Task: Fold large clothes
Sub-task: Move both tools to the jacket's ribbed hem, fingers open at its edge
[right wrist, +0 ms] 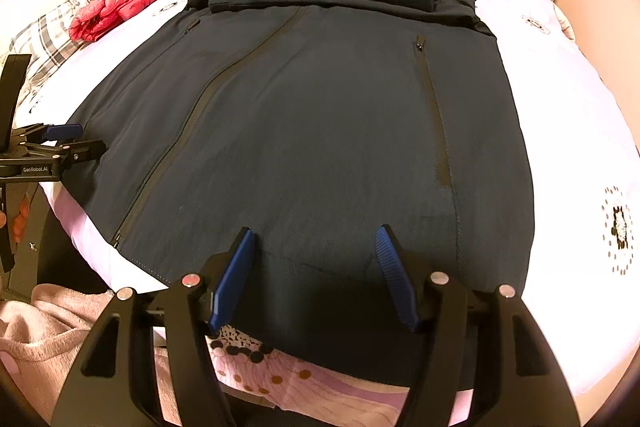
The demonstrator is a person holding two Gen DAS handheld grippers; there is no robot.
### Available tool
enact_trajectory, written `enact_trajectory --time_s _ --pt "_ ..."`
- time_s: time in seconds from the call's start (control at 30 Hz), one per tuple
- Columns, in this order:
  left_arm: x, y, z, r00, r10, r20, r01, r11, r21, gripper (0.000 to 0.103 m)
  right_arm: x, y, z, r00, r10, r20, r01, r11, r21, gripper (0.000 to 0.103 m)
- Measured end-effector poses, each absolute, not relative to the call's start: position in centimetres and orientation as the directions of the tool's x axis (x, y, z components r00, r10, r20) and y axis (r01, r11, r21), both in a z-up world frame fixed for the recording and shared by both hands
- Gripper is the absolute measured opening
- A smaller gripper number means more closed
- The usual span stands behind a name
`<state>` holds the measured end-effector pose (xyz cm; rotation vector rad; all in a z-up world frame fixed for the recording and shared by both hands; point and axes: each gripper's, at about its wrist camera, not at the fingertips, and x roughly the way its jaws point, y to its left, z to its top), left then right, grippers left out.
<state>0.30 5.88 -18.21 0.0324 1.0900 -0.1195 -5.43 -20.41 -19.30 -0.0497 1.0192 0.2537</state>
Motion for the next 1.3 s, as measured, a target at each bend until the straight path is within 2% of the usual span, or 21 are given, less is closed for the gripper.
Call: enact_trajectory --time_s 0.6,0.87,1.03,1.17,1.3 --pt "-1.1 6.6 -17.1 0.461 -0.101 -0.882 0.110 0.992 -0.056 0.097 -6.7 -20.9 -18.7 0.487 0.179 -0.855 -0.254 0.966 0.058 0.064" --pt "2.8 6.4 -14.4 0.545 -0.118 -0.830 0.129 0.990 -0.056 0.097 -4.0 -20.8 -16.0 0.567 0.198 -0.800 -0.233 0.970 0.075 0.064" --pt "6.1 4.8 -15.7 0.543 -0.077 -0.836 0.117 0.993 -0.015 0.097 0.2 -19.0 -16.7 0.588 0.188 -0.787 -0.223 0.973 0.066 0.064" --pt "7.6 4.1 -18.2 0.480 -0.005 -0.877 0.083 0.996 0.039 0.097 2.3 -17.9 -18.2 0.576 0.163 -0.801 -0.211 0.976 0.047 0.064" --pt "7.2 4.4 -18.9 0.464 -0.018 -0.886 0.078 0.997 0.020 0.099 2.6 -17.6 -20.0 0.537 0.146 -0.831 -0.223 0.974 0.027 0.066"
